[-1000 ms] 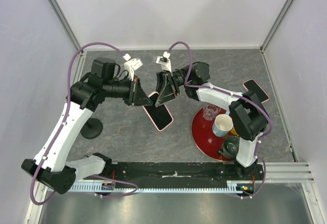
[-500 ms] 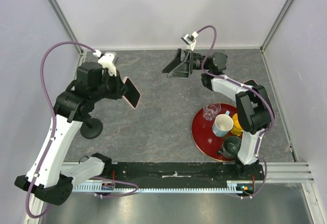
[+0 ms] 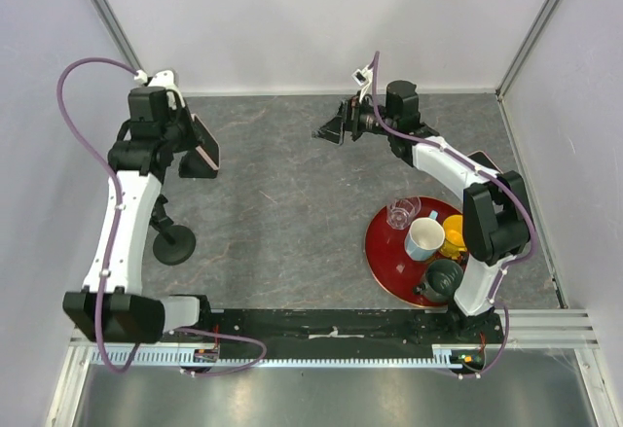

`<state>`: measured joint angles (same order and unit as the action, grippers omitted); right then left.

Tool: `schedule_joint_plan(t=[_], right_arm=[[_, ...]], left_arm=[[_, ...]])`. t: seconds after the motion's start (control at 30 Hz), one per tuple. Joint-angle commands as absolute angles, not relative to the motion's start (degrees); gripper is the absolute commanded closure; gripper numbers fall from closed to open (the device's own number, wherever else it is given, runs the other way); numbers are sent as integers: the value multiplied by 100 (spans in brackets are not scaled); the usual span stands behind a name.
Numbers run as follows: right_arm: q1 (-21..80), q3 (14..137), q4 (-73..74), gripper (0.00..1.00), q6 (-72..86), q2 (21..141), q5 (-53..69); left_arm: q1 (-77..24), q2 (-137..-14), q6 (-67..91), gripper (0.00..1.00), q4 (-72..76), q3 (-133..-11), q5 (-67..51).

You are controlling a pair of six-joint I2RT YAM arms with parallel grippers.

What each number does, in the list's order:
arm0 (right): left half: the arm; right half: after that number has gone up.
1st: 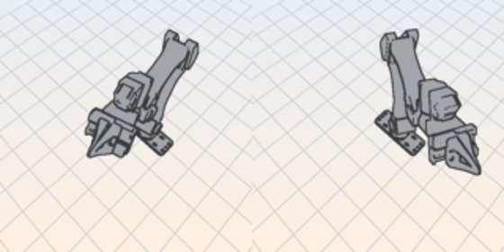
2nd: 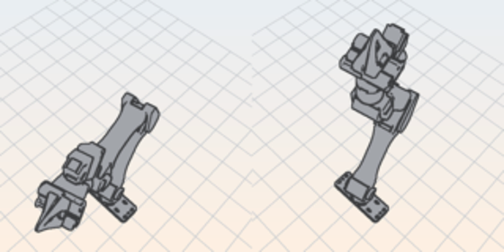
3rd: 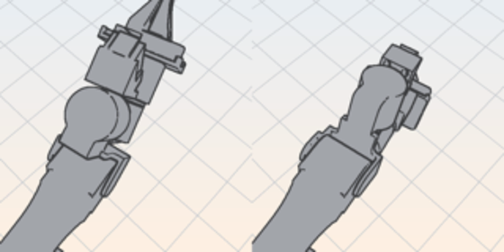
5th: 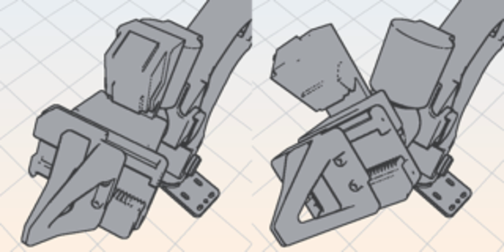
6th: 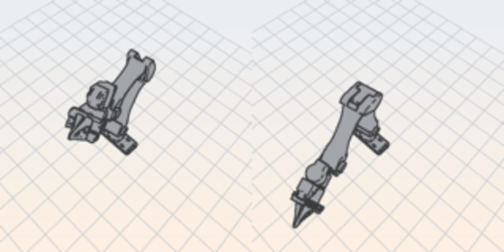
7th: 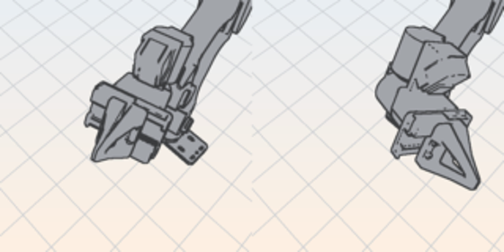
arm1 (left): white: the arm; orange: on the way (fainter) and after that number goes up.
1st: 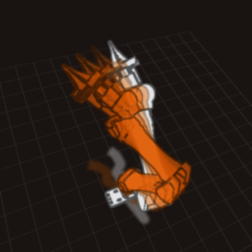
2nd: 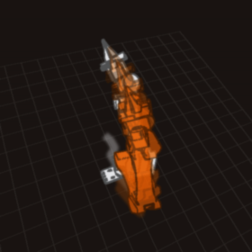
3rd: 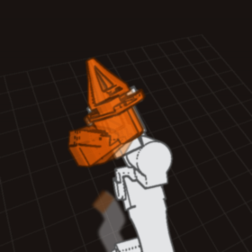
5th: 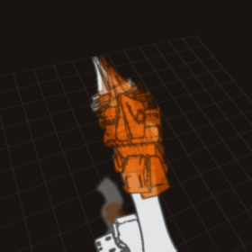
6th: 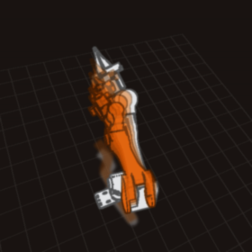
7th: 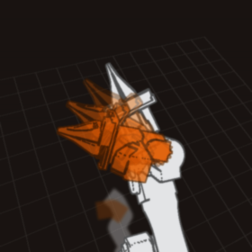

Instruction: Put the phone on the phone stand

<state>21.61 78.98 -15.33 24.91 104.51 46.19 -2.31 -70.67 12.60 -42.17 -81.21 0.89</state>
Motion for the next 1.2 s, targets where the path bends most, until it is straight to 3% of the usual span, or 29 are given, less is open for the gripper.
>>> schedule_joint_plan(t=[0.0, 0.27, 0.6, 1.17], right_arm=[[2145, 7998, -1335, 2, 1837, 10257, 4447], [2145, 7884, -2028, 2, 2222, 10432, 4895], [2145, 7813, -2707, 2, 2663, 10714, 5150], [2136, 7849, -2856, 2, 2751, 10934, 5300]], left_arm=[[-88, -7540, 748, 98, -2893, -8297, -122], [-35, -8376, 177, 98, -2145, -8341, -80], [-44, -8429, -438, 98, -818, -7173, 528], [289, -8701, -449, 98, -800, -7137, 115]])
